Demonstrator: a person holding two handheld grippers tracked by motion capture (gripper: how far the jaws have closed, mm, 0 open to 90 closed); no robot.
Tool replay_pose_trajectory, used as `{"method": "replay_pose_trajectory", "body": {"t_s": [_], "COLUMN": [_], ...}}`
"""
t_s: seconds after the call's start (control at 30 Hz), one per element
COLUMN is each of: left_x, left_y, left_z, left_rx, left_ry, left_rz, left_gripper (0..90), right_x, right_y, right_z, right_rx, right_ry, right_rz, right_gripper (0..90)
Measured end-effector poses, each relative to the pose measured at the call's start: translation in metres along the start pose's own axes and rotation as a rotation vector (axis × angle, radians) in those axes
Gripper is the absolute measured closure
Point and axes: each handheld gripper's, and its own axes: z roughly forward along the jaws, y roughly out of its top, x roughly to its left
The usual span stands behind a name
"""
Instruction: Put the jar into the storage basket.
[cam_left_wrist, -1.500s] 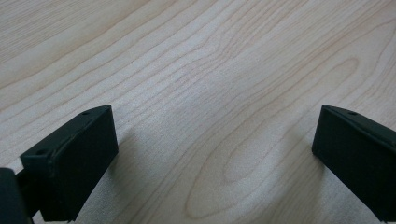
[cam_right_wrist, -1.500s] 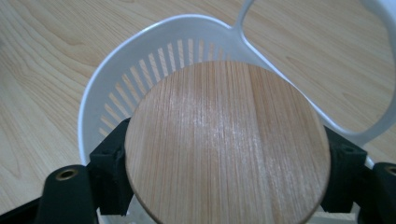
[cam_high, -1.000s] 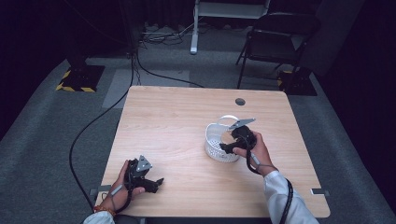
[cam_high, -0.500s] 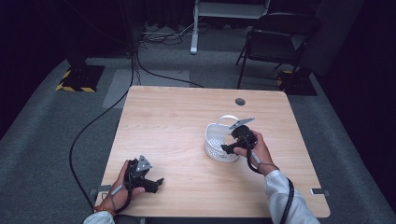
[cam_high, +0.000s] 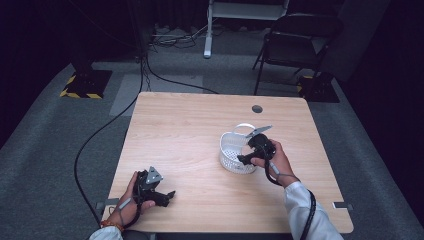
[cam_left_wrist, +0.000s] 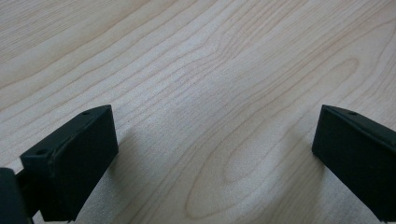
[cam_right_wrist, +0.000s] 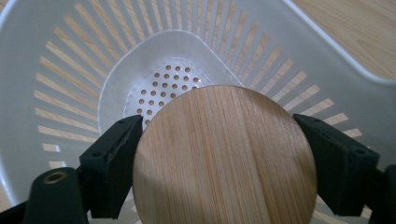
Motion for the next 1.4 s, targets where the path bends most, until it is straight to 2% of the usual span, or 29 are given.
{"method": "replay_pose_trajectory", "body": {"t_s": [0.17, 0.23, 0.27, 0.33, 0.47, 0.6, 0.8, 0.97, 1.1, 1.3, 1.33, 1.4], "left_x": [0.0, 0.0, 0.0, 0.0, 0.0, 0.0, 0.0, 0.0, 0.0, 0.0, 0.0, 0.0], "left_y": [0.0, 0.0, 0.0, 0.0, 0.0, 0.0, 0.0, 0.0, 0.0, 0.0, 0.0, 0.0], "left_z": [0.0, 0.0, 0.0, 0.0, 0.0, 0.0, 0.0, 0.0, 0.0, 0.0, 0.0, 0.0], "left_rx": [0.0, 0.0, 0.0, 0.0, 0.0, 0.0, 0.0, 0.001, 0.001, 0.001, 0.001, 0.001], "left_ry": [0.0, 0.0, 0.0, 0.0, 0.0, 0.0, 0.0, -0.001, -0.002, -0.002, -0.002, -0.002], "left_rz": [0.0, 0.0, 0.0, 0.0, 0.0, 0.0, 0.0, 0.001, 0.002, 0.002, 0.002, 0.002], "left_gripper": [0.1, 0.1, 0.1, 0.1, 0.1, 0.1, 0.1, 0.1, 0.1, 0.1, 0.1, 0.1], "right_x": [-0.001, -0.001, -0.001, 0.0, 0.0, -0.002, -0.001, 0.001, 0.002, 0.004, 0.005, 0.005], "right_y": [0.0, 0.001, 0.001, 0.0, -0.001, 0.0, 0.0, 0.001, 0.001, 0.002, 0.002, 0.002], "right_z": [-0.003, -0.004, -0.004, -0.005, -0.005, -0.008, -0.009, -0.012, -0.015, -0.022, -0.024, -0.026], "right_rx": [-0.007, -0.013, -0.012, -0.013, -0.021, -0.032, -0.029, -0.031, -0.038, -0.048, -0.062, -0.07], "right_ry": [0.006, 0.021, 0.033, 0.021, 0.017, 0.039, 0.031, 0.009, 0.016, -0.002, -0.007, -0.023], "right_rz": [0.008, 0.011, 0.012, 0.015, 0.023, 0.048, 0.055, 0.023, 0.018, -0.011, -0.038, -0.053], "right_gripper": [16.3, 9.1, 9.0, 7.0, 6.9, 3.2, 3.5, 4.5, 4.2, 4.0, 4.0, 3.8]}}
